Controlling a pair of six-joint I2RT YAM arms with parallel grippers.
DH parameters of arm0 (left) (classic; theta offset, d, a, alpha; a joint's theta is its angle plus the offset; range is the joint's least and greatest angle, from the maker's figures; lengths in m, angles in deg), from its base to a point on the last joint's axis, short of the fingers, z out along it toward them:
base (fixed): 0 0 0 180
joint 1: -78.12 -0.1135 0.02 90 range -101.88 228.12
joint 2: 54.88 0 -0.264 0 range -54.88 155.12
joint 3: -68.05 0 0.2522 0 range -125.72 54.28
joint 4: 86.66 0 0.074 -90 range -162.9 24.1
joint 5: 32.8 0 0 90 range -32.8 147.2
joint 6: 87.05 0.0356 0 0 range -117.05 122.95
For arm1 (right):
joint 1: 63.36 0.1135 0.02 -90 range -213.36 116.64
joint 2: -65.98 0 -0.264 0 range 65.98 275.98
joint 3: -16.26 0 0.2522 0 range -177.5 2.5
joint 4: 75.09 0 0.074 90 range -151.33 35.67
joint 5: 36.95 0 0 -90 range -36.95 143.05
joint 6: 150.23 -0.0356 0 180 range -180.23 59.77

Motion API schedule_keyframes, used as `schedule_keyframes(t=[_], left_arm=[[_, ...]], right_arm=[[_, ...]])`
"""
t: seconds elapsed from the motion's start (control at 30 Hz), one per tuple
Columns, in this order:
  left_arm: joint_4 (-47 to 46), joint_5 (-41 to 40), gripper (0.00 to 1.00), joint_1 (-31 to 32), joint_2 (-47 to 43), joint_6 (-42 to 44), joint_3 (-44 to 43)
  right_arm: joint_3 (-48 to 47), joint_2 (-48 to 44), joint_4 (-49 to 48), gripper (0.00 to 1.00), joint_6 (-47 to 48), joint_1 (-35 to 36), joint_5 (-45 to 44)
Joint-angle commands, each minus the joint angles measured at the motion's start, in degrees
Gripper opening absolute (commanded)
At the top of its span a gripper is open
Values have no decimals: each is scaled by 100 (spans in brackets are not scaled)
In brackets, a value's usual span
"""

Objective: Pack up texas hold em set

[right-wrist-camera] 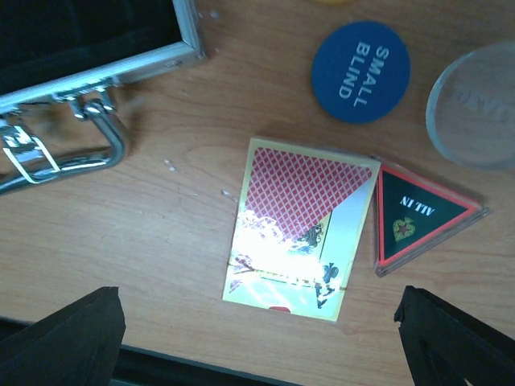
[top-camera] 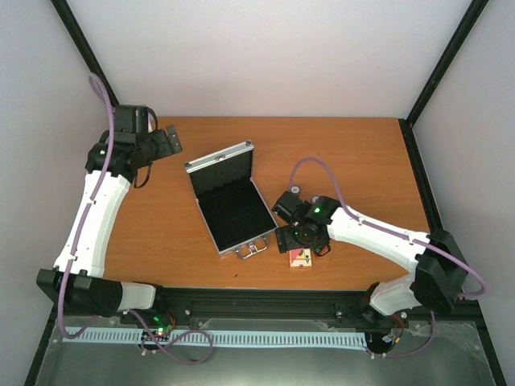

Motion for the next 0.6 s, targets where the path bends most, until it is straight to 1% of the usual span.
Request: schedule_keyframes(t=[0.0, 0.2, 0.37, 0.57], left_arm=[[-35, -90, 100, 30, -209, -85, 84], [-24, 61, 100, 30, -178, -93, 257], [-58, 76, 100, 30, -209, -72, 422], [-131, 100, 100, 30, -209, -88, 492]], right_arm=[[139, 325, -40, 94, -235, 42, 99], [428, 580, -346, 94, -190, 33, 379], [783, 597, -671, 93, -145, -63, 571], [985, 695, -843, 92, -1, -125, 601]])
